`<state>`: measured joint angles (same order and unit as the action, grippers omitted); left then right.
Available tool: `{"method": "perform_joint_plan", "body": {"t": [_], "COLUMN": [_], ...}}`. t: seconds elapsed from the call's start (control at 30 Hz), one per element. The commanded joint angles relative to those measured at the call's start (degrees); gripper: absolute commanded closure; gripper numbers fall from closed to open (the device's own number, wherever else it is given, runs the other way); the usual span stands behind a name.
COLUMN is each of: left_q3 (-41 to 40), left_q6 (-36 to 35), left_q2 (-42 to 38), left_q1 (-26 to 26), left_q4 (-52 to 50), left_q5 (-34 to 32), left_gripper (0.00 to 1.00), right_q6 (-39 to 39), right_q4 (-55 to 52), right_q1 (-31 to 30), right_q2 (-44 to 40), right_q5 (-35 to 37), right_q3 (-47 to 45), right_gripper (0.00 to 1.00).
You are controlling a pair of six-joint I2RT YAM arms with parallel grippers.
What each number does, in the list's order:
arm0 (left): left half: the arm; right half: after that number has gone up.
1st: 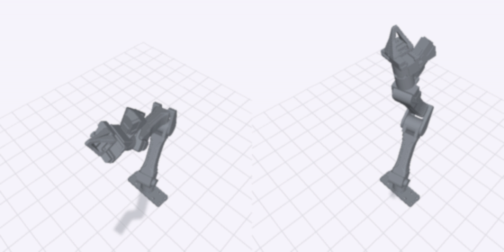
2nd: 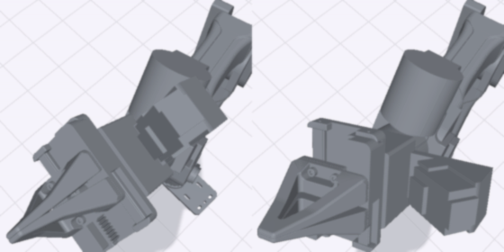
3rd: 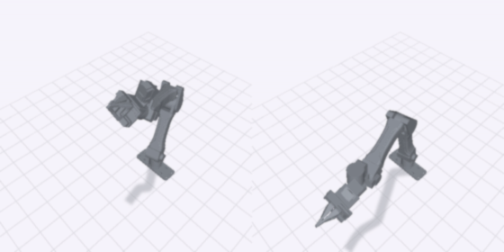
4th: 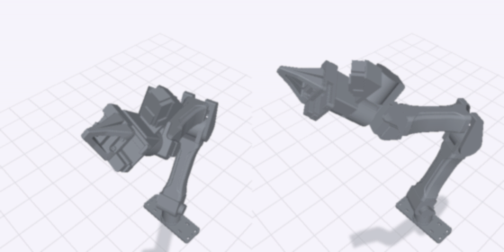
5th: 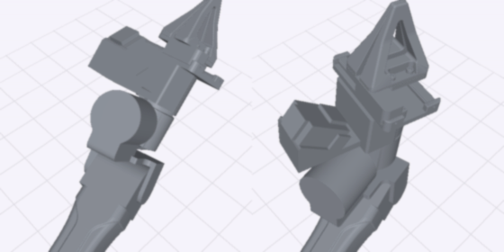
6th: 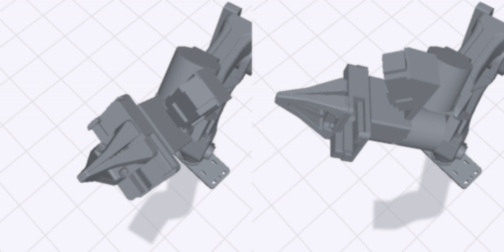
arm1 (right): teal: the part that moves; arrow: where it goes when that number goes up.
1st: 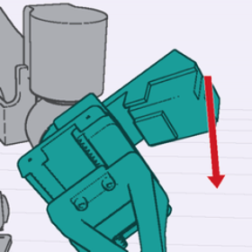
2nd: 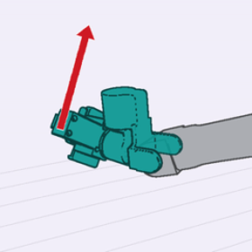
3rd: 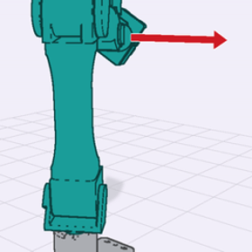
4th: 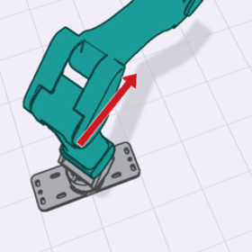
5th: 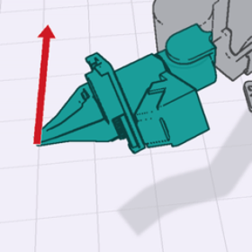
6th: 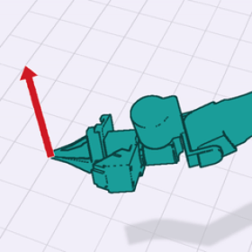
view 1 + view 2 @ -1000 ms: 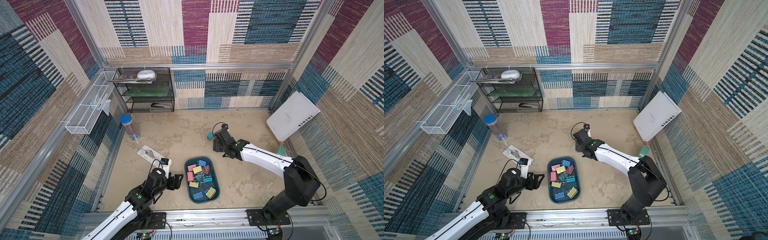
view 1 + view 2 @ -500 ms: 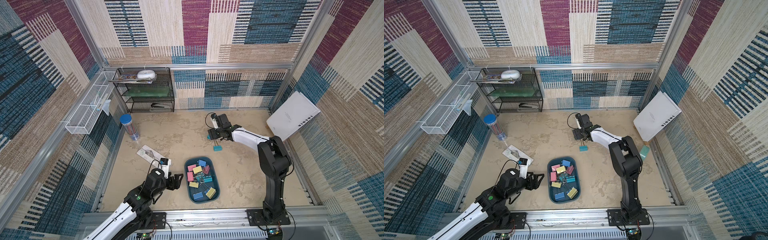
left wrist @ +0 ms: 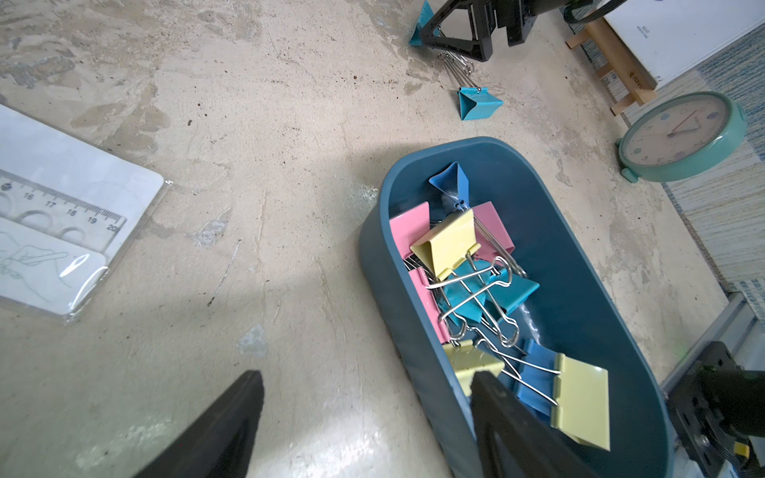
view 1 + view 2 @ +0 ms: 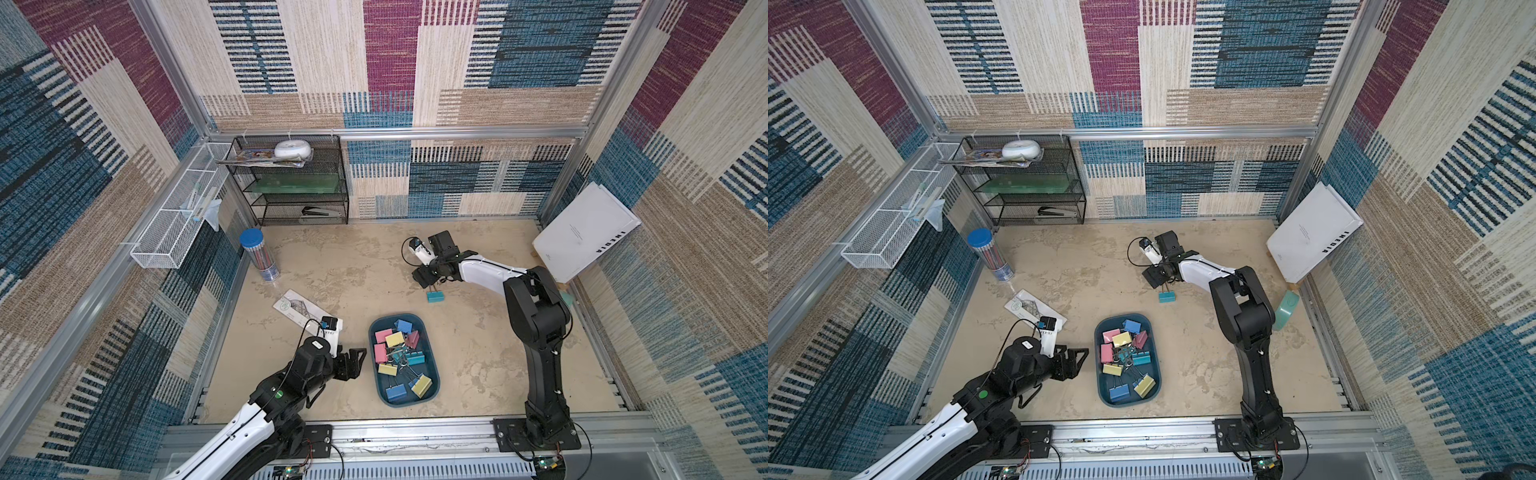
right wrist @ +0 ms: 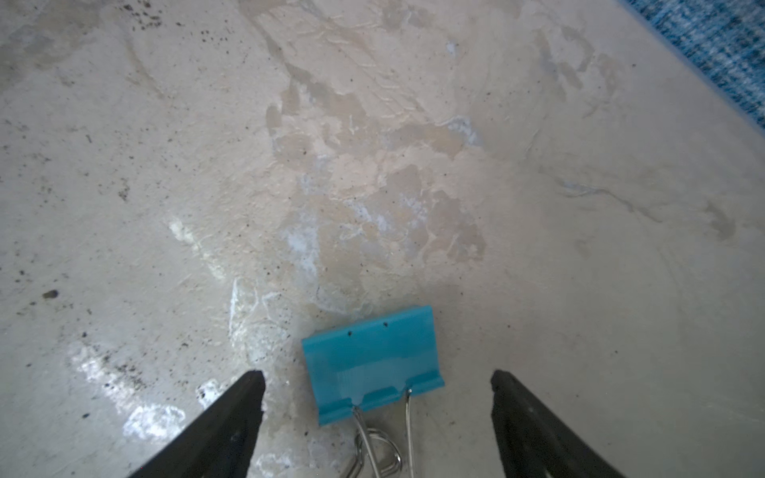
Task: Put the binder clips in the storage box
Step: Pick up the binder clip at the center of the board.
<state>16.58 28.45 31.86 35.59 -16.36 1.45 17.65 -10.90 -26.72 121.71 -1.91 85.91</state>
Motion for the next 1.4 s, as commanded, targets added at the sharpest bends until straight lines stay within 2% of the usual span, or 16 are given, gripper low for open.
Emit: {"method": "perform_joint_plan", "body": {"t": [0.0,0.37,0.53,0.67,0.77,0.87,1.1,1.2,1.37], "left_q3": [0.0,0.0,0.0,0.1,0.0,0.1,0.0,0.1,0.0], "left_q6": [-0.5,-0.5,-0.5,-0.5,-0.6,-0.5,-0.6,-0.6,-0.7], "left_q2": [0.0,0.2,0.4,0.6,0.6,0.6,0.2,0.2,0.0], "left_q1": [0.0,0.0,0.0,0.0,-0.1,0.0,0.0,0.0,0.0], "left_q4": [0.7,0.8,0.9,0.8,1.0,0.9,0.9,0.9,0.9], "left_q5": [0.1,0.1,0.2,0.1,0.1,0.2,0.2,0.3,0.1], "left_gripper": [0.17,0.17,0.17,0.17,0.17,0.17,0.17,0.17,0.17], "right_q6": [2.0,4.3,4.8,3.6,2.8,1.9,0.7,0.9,-0.9], "right_q4": [0.1,-2.4,-4.2,-4.7,-3.7,-3.5,-0.6,-4.2,-6.3], "right_q1": [0.2,1.8,2.5,2.7,2.8,2.8,2.7,2.5,-2.5], "right_q2": [1.0,6.6,8.5,8.9,8.1,7.6,0.3,-2.7,-11.2], "right_q5": [-0.9,-3.2,-5.1,-5.8,-6.7,-7.3,-6.7,-9.0,-11.3], "right_q3": [0.6,7.3,9.3,9.4,8.3,8.5,6.4,8.0,2.7], "right_gripper": [0.11,0.12,0.18,0.3,0.48,0.57,0.62,0.61,0.59]}}
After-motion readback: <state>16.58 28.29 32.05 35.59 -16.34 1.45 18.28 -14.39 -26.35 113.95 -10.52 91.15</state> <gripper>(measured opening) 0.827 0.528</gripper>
